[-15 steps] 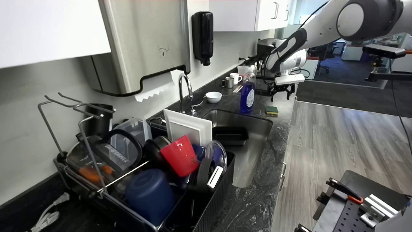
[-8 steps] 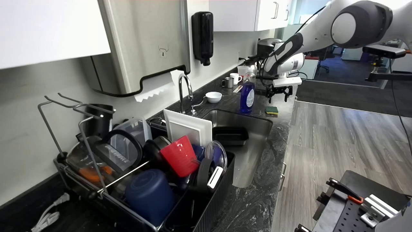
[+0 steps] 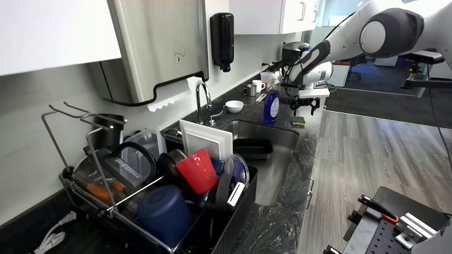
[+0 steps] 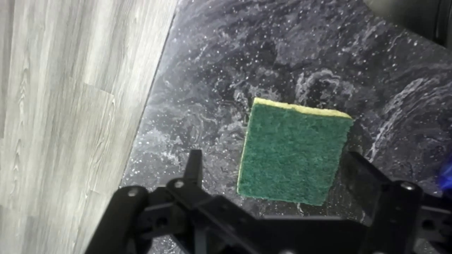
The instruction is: Use the sponge to wipe the counter.
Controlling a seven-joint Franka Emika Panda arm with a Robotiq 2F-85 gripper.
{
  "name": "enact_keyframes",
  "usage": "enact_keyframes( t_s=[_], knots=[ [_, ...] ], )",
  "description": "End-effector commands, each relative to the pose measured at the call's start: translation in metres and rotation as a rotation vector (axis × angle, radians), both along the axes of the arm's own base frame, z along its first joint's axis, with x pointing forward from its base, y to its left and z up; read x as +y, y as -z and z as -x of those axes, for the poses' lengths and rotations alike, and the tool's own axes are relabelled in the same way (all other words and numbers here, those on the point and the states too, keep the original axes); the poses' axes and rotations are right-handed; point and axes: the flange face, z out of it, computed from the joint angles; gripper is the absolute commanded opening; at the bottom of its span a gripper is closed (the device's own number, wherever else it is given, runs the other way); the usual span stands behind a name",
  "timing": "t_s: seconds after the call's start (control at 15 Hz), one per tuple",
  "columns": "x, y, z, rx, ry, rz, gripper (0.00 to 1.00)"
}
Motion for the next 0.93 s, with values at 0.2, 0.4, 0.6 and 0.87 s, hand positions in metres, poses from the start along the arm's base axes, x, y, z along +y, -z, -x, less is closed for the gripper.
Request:
enact_keyframes(
  t_s=[0.2, 0.4, 0.6, 0.87],
  knots=[
    [-0.002, 0.006, -0.003, -0.067, 0.031, -0.029, 1.0],
    [-0.002, 0.007, -0.003, -0.079, 0.036, -0.038, 1.0],
    [-0.005, 0.011, 0.002, -0.073, 0.042, -0.044, 1.0],
    [-0.01, 0.019, 0.008, -0.065, 0.052, -0.053, 1.0]
  ],
)
